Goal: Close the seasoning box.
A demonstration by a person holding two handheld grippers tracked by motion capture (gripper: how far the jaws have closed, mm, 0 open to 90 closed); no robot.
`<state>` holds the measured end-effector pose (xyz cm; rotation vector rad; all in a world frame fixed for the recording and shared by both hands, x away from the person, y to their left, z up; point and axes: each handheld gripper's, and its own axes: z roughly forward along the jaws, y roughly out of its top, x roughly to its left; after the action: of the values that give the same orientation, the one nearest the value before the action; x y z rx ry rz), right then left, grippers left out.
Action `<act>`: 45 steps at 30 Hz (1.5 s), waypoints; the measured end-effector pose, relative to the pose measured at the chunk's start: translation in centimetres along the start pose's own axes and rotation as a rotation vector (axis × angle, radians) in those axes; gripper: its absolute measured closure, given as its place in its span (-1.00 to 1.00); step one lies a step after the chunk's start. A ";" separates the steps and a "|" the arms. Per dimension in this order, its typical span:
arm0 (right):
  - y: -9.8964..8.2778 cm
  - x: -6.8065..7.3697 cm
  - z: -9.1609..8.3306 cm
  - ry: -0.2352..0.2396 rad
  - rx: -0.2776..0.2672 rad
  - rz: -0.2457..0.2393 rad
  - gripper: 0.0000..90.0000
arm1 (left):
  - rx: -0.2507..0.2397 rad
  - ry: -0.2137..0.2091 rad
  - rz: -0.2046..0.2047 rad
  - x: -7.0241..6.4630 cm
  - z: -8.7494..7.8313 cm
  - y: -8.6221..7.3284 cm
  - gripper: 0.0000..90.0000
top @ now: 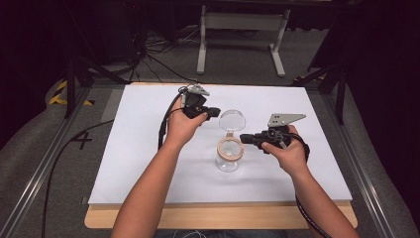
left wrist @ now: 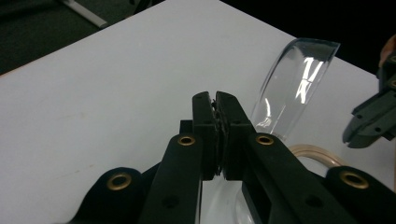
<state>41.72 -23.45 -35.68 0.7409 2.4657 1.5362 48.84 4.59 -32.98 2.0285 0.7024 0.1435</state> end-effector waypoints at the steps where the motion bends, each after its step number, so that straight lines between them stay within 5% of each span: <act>1: 0.0 -0.1 0.1 -0.008 -0.007 0.002 1.00 | -0.007 -0.006 -0.001 -0.1 0.1 0.0 0.94; 15: -0.4 -0.3 0.6 -0.016 -0.021 0.014 1.00 | 0.015 -0.039 0.072 -1.8 -0.8 0.2 0.87; 20: -0.4 0.0 0.7 -0.001 -0.006 0.014 1.00 | 0.035 -0.007 0.115 -2.7 -1.7 0.1 0.85; 27: -0.3 0.6 0.5 0.026 0.028 0.011 1.00 | 0.041 -0.018 0.109 -3.5 -3.3 -0.5 0.82; 34: -0.2 1.1 0.2 0.042 0.070 0.012 1.00 | 0.137 0.014 0.097 -4.7 -5.0 -2.9 0.81; 45: -0.4 1.6 0.0 0.051 0.146 0.005 1.00 | 0.219 0.013 0.080 -5.1 -7.7 -7.0 0.75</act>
<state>40.20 -22.83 -35.82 0.7394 2.6378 1.4051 38.86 10.37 -33.66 2.2680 0.6692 0.1309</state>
